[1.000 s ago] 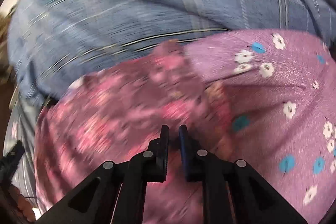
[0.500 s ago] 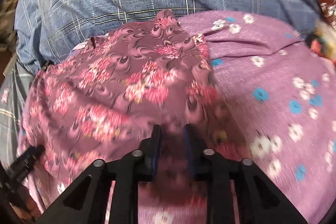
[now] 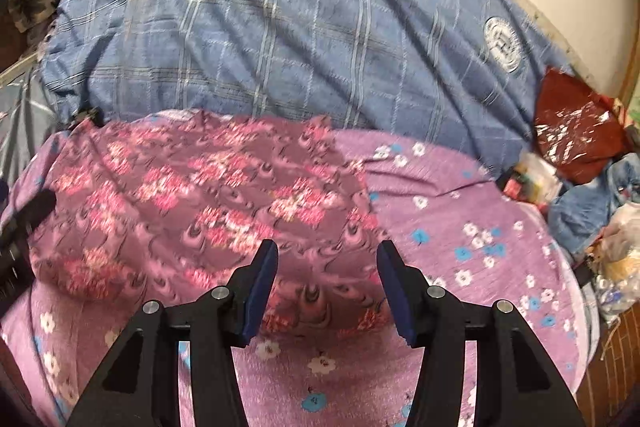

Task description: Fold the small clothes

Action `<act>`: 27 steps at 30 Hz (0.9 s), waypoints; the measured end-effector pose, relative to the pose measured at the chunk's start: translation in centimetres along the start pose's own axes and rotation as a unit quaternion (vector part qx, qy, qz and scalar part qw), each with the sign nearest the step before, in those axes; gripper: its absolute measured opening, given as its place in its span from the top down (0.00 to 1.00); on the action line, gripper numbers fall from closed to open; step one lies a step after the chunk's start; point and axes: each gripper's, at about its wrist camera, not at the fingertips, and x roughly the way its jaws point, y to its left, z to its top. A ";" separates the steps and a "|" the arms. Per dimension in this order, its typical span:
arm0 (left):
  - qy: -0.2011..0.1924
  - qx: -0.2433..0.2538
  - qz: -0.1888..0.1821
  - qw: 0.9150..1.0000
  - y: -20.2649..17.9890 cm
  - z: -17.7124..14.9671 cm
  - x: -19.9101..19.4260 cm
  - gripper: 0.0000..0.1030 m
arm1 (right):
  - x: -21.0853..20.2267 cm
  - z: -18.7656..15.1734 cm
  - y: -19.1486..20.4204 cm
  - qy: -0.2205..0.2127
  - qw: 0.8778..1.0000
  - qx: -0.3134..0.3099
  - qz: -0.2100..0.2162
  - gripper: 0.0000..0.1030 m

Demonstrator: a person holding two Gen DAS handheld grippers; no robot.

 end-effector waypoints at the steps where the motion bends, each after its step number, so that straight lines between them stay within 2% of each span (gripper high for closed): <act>1: 0.005 0.000 0.002 1.000 0.0 -0.1 0.3 0.17 | 0.0 0.3 0.0 -0.004 1.000 0.003 -0.005 0.48; 10: 0.010 -0.002 0.003 1.000 -0.6 -0.3 1.2 0.17 | 0.4 0.6 -0.7 -0.010 1.000 0.008 -0.010 0.48; 16: 0.007 0.000 0.000 1.000 -1.5 -0.2 1.6 0.17 | 0.2 0.4 -1.0 -0.014 0.999 0.018 0.035 0.48; 22: -0.009 0.000 0.039 0.999 -0.1 0.5 1.6 0.17 | -0.3 -0.2 1.1 -0.018 0.996 -0.008 0.081 0.48; 27: -0.019 -0.023 0.094 0.995 3.7 1.0 1.8 0.17 | -1.0 -0.1 3.4 -0.027 0.993 -0.035 0.110 0.48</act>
